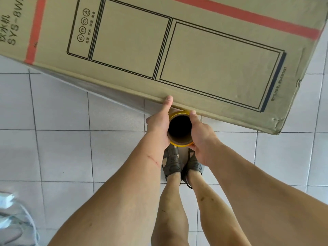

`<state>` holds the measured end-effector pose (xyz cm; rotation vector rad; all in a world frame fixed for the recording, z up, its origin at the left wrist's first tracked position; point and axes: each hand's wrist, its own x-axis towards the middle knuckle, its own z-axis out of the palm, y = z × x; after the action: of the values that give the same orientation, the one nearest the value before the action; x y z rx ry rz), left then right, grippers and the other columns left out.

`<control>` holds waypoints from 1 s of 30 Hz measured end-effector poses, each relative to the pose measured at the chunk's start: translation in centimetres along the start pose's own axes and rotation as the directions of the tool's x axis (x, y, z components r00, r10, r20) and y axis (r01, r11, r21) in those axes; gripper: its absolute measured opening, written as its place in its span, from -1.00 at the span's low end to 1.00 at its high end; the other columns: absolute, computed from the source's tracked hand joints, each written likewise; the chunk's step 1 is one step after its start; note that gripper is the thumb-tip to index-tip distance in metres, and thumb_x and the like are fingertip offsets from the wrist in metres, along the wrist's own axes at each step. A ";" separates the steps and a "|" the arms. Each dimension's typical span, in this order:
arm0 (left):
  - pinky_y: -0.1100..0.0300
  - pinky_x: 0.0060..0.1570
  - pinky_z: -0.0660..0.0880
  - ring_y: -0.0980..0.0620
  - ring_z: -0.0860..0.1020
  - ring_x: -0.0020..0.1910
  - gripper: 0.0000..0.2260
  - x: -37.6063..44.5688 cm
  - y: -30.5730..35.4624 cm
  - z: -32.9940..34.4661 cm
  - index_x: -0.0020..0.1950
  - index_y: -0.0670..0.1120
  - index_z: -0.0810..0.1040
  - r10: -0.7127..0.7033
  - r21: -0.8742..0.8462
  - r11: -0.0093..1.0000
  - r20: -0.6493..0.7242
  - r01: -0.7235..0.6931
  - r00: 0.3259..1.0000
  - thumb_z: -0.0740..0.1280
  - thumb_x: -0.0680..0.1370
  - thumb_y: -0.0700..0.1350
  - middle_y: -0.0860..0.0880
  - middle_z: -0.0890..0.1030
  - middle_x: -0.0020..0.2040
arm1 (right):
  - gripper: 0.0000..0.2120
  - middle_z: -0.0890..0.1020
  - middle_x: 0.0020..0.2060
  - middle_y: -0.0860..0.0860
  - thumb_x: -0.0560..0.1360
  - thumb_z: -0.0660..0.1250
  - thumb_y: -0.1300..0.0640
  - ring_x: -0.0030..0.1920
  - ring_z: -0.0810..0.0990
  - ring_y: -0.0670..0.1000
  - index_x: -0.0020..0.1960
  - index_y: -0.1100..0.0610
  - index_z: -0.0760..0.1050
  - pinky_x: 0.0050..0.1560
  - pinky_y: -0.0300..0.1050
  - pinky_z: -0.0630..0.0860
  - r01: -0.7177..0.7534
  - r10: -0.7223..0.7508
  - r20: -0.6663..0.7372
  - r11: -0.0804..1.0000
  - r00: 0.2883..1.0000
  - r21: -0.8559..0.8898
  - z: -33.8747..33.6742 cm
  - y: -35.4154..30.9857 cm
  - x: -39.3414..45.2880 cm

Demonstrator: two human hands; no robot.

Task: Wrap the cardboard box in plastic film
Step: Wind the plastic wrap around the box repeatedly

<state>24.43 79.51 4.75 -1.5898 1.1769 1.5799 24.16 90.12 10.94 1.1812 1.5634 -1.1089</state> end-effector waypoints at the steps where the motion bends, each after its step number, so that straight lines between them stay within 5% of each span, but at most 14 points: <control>1: -0.36 0.09 0.72 -0.34 0.75 0.14 0.42 0.5 -0.4 0.0 0.53 -0.01 0.43 -0.024 -0.012 1.000 0.027 0.025 0.999 0.61 -0.24 0.60 -0.25 0.72 0.25 | -0.24 0.54 0.27 0.07 0.50 0.09 -0.44 0.24 0.51 0.13 0.44 0.09 0.38 0.30 0.11 0.46 0.012 -0.012 -0.012 0.999 1.000 -0.030 -0.2 -0.2 -0.1; 5: -0.40 0.18 0.68 -0.33 0.77 0.13 0.47 1.5 -1.8 0.0 0.51 -0.10 0.50 -0.067 -0.032 0.997 0.170 0.073 0.983 0.57 -0.28 0.63 -0.26 0.76 0.22 | -0.37 0.44 0.36 0.16 0.65 -0.03 -0.26 0.35 0.42 0.18 0.50 0.18 0.27 0.26 -0.04 0.37 0.089 -0.095 -0.025 0.978 0.995 -0.187 -1.0 -1.0 0.2; 7: -0.39 0.22 0.66 -0.33 0.72 0.23 0.45 1.2 -1.9 0.3 0.54 -0.06 0.44 -0.070 0.001 0.998 0.113 0.071 0.991 0.51 -0.19 0.71 -0.21 0.71 0.33 | -0.35 0.40 0.42 0.14 0.64 0.02 -0.25 0.39 0.38 0.17 0.54 0.17 0.19 0.19 -0.03 0.35 0.087 -0.093 -0.028 0.983 0.995 -0.164 -1.3 -0.5 0.4; 9: -0.35 0.30 0.62 -0.32 0.62 0.34 0.34 -0.3 -1.3 0.8 0.57 0.00 0.33 0.004 0.061 0.998 -0.019 -0.003 1.000 0.45 -0.04 0.71 -0.16 0.61 0.41 | -0.27 0.34 0.48 0.09 0.58 0.08 -0.33 0.44 0.33 0.16 0.58 0.10 0.12 0.35 0.05 0.34 0.058 -0.061 -0.024 0.992 0.998 -0.112 -1.4 0.3 0.5; 12: -0.31 0.26 0.66 -0.33 0.64 0.27 0.22 -1.1 -1.4 1.6 0.54 -0.05 0.34 0.046 0.017 0.999 -0.074 -0.045 0.996 0.52 0.08 0.62 -0.17 0.62 0.35 | -0.09 0.45 0.41 0.00 0.34 0.12 -0.55 0.38 0.41 0.10 0.51 -0.01 0.28 0.37 0.14 0.38 0.036 -0.036 0.026 0.999 0.999 -0.008 -1.3 1.6 0.9; 15: -0.28 0.16 0.72 -0.30 0.75 0.12 0.37 -1.0 -2.2 1.9 0.48 -0.04 0.49 -0.054 -0.029 0.998 0.001 0.054 0.999 0.46 -0.16 0.73 -0.20 0.75 0.21 | -0.19 0.52 0.32 -0.04 0.36 0.14 -0.52 0.30 0.47 0.05 0.43 -0.03 0.38 0.31 0.07 0.41 0.039 -0.039 0.019 0.999 0.999 0.014 -1.9 1.4 1.0; 19: -0.28 0.33 0.65 -0.24 0.75 0.19 0.05 -1.9 -3.0 2.2 0.44 -0.11 0.58 -0.100 0.006 0.995 0.182 0.101 0.978 0.29 0.30 0.71 -0.19 0.78 0.21 | -0.39 0.48 0.29 0.10 0.62 0.05 -0.28 0.17 0.44 0.11 0.45 0.15 0.31 0.07 -0.06 0.33 0.069 -0.075 -0.031 0.985 0.997 -0.159 -3.5 0.4 1.6; 24: -0.22 0.39 0.58 -0.22 0.62 0.30 -0.13 -3.1 -3.0 3.9 0.56 -0.09 0.30 0.131 0.149 0.982 -0.109 -0.114 0.985 0.53 0.49 0.40 -0.10 0.60 0.31 | -0.24 0.41 0.42 0.06 0.52 0.12 -0.40 0.37 0.40 0.14 0.55 0.05 0.20 0.28 -0.01 0.36 0.020 -0.019 0.010 0.994 1.000 -0.110 -4.2 1.3 1.2; 28: -0.27 0.22 0.69 -0.30 0.71 0.18 0.09 -2.8 -2.4 4.7 0.52 -0.10 0.41 0.033 -0.001 0.999 -0.085 -0.033 0.996 0.69 0.15 0.39 -0.23 0.68 0.28 | -0.26 0.54 0.28 0.01 0.44 0.12 -0.46 0.28 0.48 0.10 0.41 0.02 0.41 0.33 0.12 0.42 0.023 -0.022 0.052 0.999 0.998 -0.032 -5.2 2.0 2.1; 30: -0.24 0.22 0.70 -0.28 0.76 0.12 -0.04 -2.6 -2.7 4.5 0.46 -0.14 0.54 0.005 0.010 1.000 0.004 -0.005 1.000 0.66 0.26 0.42 -0.24 0.77 0.18 | -0.34 0.51 0.30 0.04 0.55 0.07 -0.37 0.30 0.45 0.13 0.43 0.07 0.39 0.34 0.09 0.38 0.068 -0.061 0.068 0.992 0.996 -0.105 -5.7 1.6 2.1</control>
<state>25.08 85.09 6.40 -1.5777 1.1858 1.5771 24.66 96.30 10.06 1.0194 1.6004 -1.0802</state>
